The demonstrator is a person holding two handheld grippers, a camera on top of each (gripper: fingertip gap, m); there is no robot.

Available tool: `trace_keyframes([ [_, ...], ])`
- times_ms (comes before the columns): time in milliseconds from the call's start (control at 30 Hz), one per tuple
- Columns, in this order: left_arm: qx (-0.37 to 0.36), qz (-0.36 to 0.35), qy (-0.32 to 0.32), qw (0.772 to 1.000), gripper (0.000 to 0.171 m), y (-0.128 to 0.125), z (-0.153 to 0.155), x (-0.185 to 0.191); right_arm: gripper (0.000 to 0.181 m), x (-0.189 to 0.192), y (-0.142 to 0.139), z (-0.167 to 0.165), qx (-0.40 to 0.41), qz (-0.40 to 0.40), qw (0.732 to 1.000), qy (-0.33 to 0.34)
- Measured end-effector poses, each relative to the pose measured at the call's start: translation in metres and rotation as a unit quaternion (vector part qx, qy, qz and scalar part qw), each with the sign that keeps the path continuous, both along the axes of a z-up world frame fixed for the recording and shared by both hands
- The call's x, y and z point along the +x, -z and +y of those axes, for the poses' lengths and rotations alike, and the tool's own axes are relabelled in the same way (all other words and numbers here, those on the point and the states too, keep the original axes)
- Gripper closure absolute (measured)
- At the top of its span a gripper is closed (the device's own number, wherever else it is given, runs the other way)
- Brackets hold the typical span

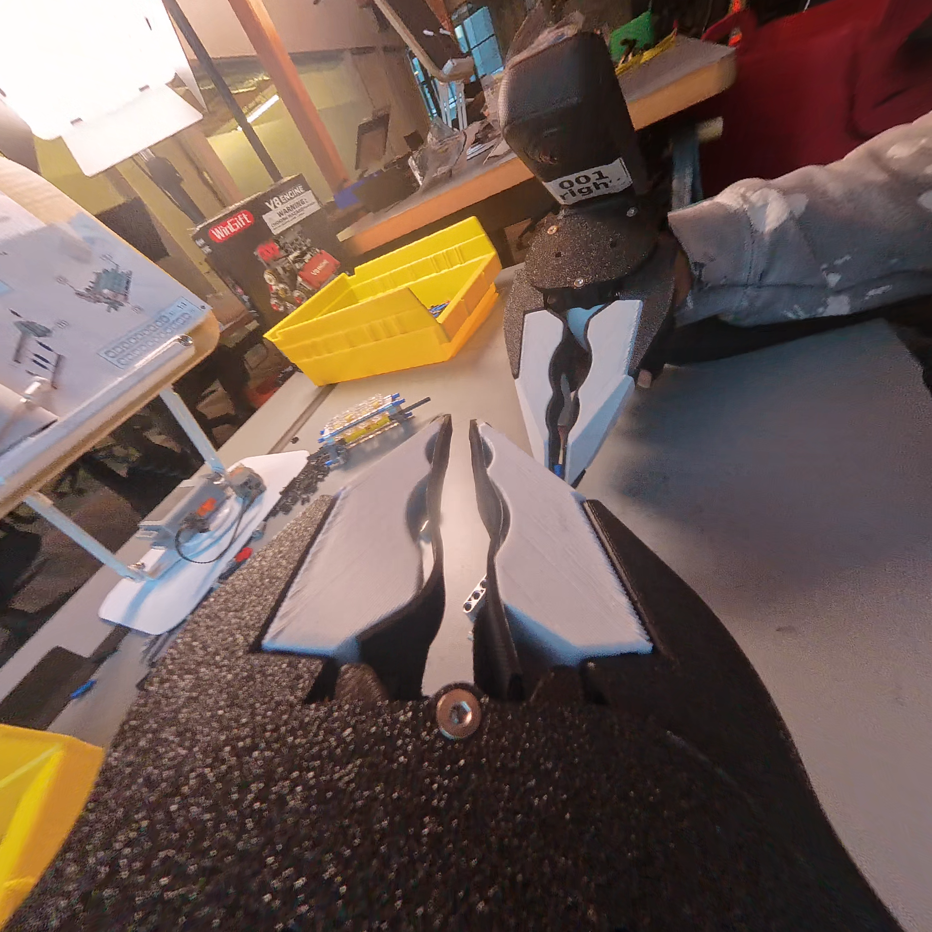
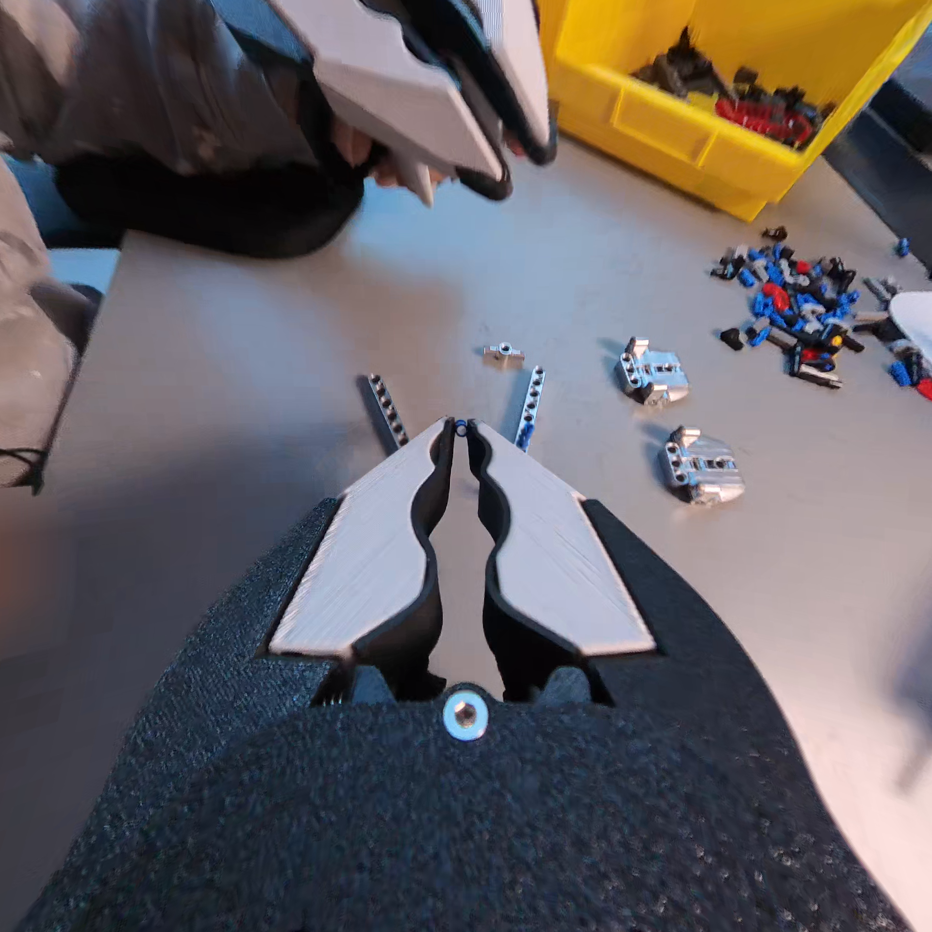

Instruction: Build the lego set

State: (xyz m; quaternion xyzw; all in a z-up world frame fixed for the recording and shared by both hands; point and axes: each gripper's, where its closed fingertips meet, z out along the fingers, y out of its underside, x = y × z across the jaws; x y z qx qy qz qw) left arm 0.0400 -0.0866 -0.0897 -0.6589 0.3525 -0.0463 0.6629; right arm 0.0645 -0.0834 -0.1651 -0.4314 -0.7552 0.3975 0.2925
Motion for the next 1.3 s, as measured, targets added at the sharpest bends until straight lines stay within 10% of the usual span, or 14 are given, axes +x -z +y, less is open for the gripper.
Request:
trace_keyframes([
  [367,0.089,0.130,-0.065,0.985,0.166,0.000,0.005,-0.007,0.178,0.007,0.027,0.039,0.073,-0.062,0.993,0.071],
  [1300,0.077,0.249,-0.091,0.961,0.166,0.031,0.014,-0.018,0.177,-0.005,-0.008,0.064,0.016,0.029,0.988,0.151],
])
